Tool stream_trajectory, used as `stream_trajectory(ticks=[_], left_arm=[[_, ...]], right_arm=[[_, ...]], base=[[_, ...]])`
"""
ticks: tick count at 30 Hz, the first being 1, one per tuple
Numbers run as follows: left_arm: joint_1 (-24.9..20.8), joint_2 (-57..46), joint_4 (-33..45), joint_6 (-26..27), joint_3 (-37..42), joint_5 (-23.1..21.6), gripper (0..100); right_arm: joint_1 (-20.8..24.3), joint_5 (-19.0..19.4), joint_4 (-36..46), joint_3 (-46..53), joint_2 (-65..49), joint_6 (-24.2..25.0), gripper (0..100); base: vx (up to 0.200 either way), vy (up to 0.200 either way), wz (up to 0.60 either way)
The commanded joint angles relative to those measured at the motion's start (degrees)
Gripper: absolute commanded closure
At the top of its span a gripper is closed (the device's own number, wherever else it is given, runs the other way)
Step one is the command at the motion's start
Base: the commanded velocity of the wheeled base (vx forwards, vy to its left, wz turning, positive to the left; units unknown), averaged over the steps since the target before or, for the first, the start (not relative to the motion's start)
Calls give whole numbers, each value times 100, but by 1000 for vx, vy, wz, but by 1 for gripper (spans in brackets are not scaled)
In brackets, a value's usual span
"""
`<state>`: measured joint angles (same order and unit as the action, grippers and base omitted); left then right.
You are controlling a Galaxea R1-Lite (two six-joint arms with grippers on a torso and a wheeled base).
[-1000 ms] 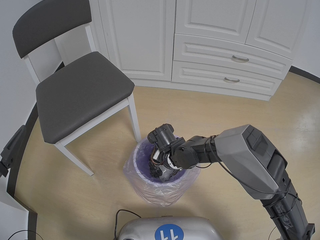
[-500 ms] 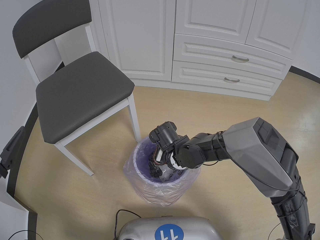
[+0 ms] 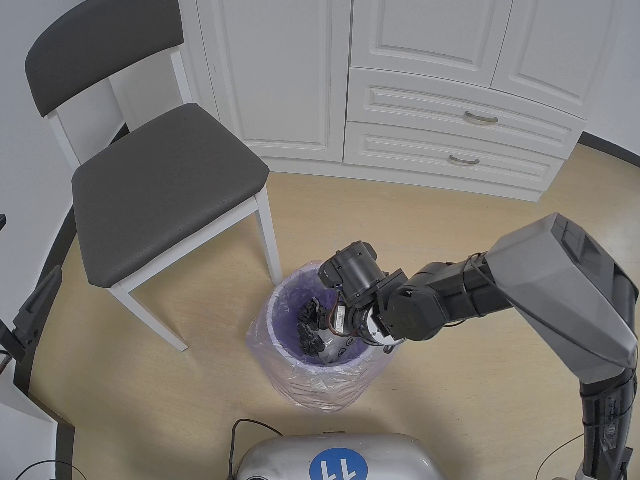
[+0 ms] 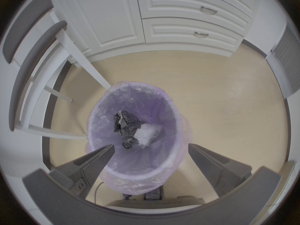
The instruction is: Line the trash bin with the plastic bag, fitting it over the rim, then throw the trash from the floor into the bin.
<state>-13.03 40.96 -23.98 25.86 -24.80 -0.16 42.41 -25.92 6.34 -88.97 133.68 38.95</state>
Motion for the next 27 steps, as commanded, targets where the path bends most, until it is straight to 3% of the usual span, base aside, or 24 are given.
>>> stream_trajectory(ticks=[1,2,4,7,8,9,12,13,14,15,17,20,21,27], left_arm=[[-6,149,-2,7,45,-2,0],[-6,158,-2,7,45,-2,0],[-6,290,-10,7,98,7,0],[-6,465,-45,-2,115,7,0],[-6,483,-54,7,115,7,0],[-6,536,-89,-2,124,7,0],[-6,448,-89,-2,133,7,0],[-6,430,-81,-2,133,16,0],[-6,360,-54,7,142,25,0],[-6,360,-54,7,142,25,0],[2,298,7,-2,168,42,0],[2,404,7,-72,221,42,0],[20,518,-28,-142,282,51,0],[38,483,-98,-696,107,51,0]], right_arm=[[-75,-274,-564,960,-633,-704,0],[-75,-309,-625,1030,-642,-766,0],[-154,-572,-1486,1795,-844,-1495,0],[-295,-590,-3007,2929,-1327,-2506,0],[-312,-572,-3192,3052,-1380,-2620,0],[-435,-493,-4255,3711,-1661,-3253,0],[-892,201,-6567,4924,-2039,-4536,0],[-980,324,-6918,5082,-2074,-4730,0],[-1191,676,-7929,5495,-2171,-5301,0],[-1191,676,-7929,5495,-2171,-5301,0],[-1710,1062,-9634,6163,-2241,-6242,0],[-2061,1062,-9634,6401,-2531,-6540,0],[-2211,1115,-9634,6603,-3190,-6576,0],[-2264,1045,-9581,7060,-4342,-6382,0]], base=[[0,0,0],[0,0,0],[0,0,0],[0,0,0],[0,0,0],[0,0,0],[0,0,0],[0,0,0],[0,0,0],[0,0,0],[0,0,0],[0,0,0],[0,0,0],[0,0,0]])
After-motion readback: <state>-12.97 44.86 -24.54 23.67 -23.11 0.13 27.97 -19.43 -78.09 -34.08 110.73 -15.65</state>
